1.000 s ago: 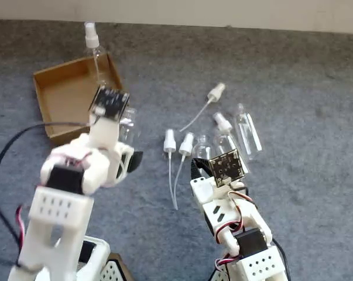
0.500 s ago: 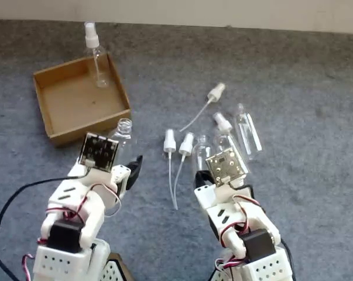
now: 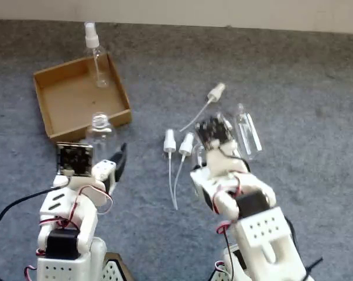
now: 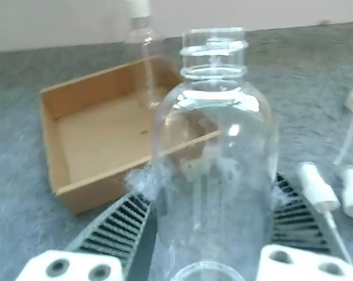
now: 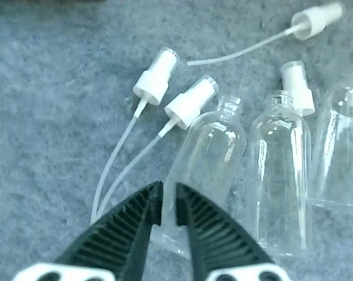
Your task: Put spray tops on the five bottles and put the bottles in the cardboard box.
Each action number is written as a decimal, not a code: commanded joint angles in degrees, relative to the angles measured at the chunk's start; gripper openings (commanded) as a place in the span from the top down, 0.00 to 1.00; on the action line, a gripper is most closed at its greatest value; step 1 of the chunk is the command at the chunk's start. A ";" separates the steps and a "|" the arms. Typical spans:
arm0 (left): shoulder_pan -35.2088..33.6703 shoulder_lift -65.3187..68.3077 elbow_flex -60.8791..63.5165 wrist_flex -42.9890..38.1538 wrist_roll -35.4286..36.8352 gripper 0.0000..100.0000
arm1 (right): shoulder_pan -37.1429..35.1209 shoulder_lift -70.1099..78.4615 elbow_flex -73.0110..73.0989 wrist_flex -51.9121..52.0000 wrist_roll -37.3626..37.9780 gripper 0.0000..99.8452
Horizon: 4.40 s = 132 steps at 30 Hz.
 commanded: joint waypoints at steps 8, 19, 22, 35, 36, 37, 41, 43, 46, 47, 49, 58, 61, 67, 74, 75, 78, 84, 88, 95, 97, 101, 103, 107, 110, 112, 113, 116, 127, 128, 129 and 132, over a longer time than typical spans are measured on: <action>-6.37 -0.57 6.64 -10.37 8.00 0.81 | -9.10 32.57 -26.07 1.89 -4.75 0.87; -9.45 -0.57 6.81 -10.29 8.09 0.82 | -9.80 63.69 -58.51 15.16 -10.55 0.87; -9.36 -0.57 6.81 -10.11 8.09 0.81 | -9.54 70.73 -66.42 17.27 -10.73 0.87; -9.19 -0.57 6.81 -10.02 7.91 0.81 | -9.36 93.76 -89.27 24.22 -10.73 0.87; -9.19 -0.57 6.81 -10.02 7.91 0.81 | -9.36 95.08 -90.24 24.22 -10.73 0.87; -9.19 -0.57 6.81 -10.02 7.91 0.81 | -9.36 96.40 -91.12 24.22 -10.73 0.87; -9.19 -0.57 6.81 -10.02 7.91 0.81 | -9.27 99.82 -92.88 24.31 -10.73 0.87; -9.19 -0.57 6.81 -10.02 7.91 0.81 | -9.27 100.00 -92.88 24.31 -10.46 0.87; -9.19 -0.57 6.90 -10.02 7.91 0.81 | -9.27 99.91 -92.88 24.31 -10.64 0.87; -9.19 -0.57 6.90 -10.02 7.91 0.81 | -9.27 99.91 -92.88 24.31 -10.64 0.87; -9.19 -0.57 6.90 -10.02 8.00 0.81 | -9.27 99.91 -92.88 24.40 -10.64 0.87; -5.14 -0.57 9.80 -12.48 7.74 0.81 | -8.22 98.95 -100.97 33.80 -10.46 0.99; -3.03 -0.57 11.21 -12.75 7.74 0.81 | -7.43 99.03 -108.35 39.52 -10.37 0.99; 3.03 -0.57 11.38 -12.75 7.74 0.81 | -6.37 98.95 -126.73 46.20 -10.37 0.99; 6.46 -0.57 11.38 -12.75 7.74 0.81 | -2.33 96.75 -140.70 46.20 -10.37 0.99; 6.46 -0.57 11.38 -12.75 7.74 0.81 | -1.63 94.99 -141.76 46.20 -10.37 0.99; 6.55 -0.57 10.86 -12.84 7.74 0.81 | -0.13 87.96 -141.85 46.20 -10.37 0.99; 12.97 -0.57 11.47 -19.69 7.74 0.82 | 0.57 73.80 -136.66 46.20 -10.37 0.99; 19.03 -0.57 11.12 -21.19 7.65 0.82 | 1.45 66.68 -135.78 46.20 -10.37 0.99; 30.46 -0.48 11.38 -21.36 7.65 0.82 | 2.95 57.10 -135.78 46.20 -10.37 0.99; 33.63 -0.48 11.38 -21.36 7.65 0.82 | 2.95 54.99 -135.78 46.20 -10.29 0.99; 38.46 -0.48 11.47 -21.36 7.65 0.82 | 2.95 52.35 -135.69 46.20 -10.29 0.99; 40.13 -0.48 11.47 -21.36 7.65 0.82 | 2.95 51.65 -135.69 46.20 -10.29 0.99; 42.59 -0.48 10.86 -21.36 7.65 0.82 | 2.95 51.30 -135.60 46.20 -10.29 0.99; 43.21 -0.48 10.68 -23.47 7.65 0.82 | 2.95 51.30 -135.60 46.20 -10.29 0.99; 42.86 -0.48 10.68 -25.58 7.65 0.82 | 2.95 51.21 -135.60 46.20 -10.29 0.99; 42.77 -0.48 10.59 -26.20 7.65 0.82 | 2.95 51.21 -135.60 46.20 -10.29 0.99; 42.86 -0.48 10.59 -27.08 3.87 0.82 | 2.95 51.21 -135.60 46.20 -10.29 0.99; 42.77 -0.48 11.21 -26.90 -0.26 0.82 | 3.03 49.27 -135.25 46.20 -10.29 0.99; 42.77 -0.48 11.21 -26.90 0.00 0.82 | 3.03 47.87 -134.02 46.20 -10.29 0.99; 42.86 -0.48 11.21 -26.90 0.00 0.82 | 3.03 46.11 -132.26 46.20 -10.29 0.99; 43.12 -0.48 12.09 -27.25 0.00 0.82 | 2.77 40.40 -124.00 46.20 -10.29 0.99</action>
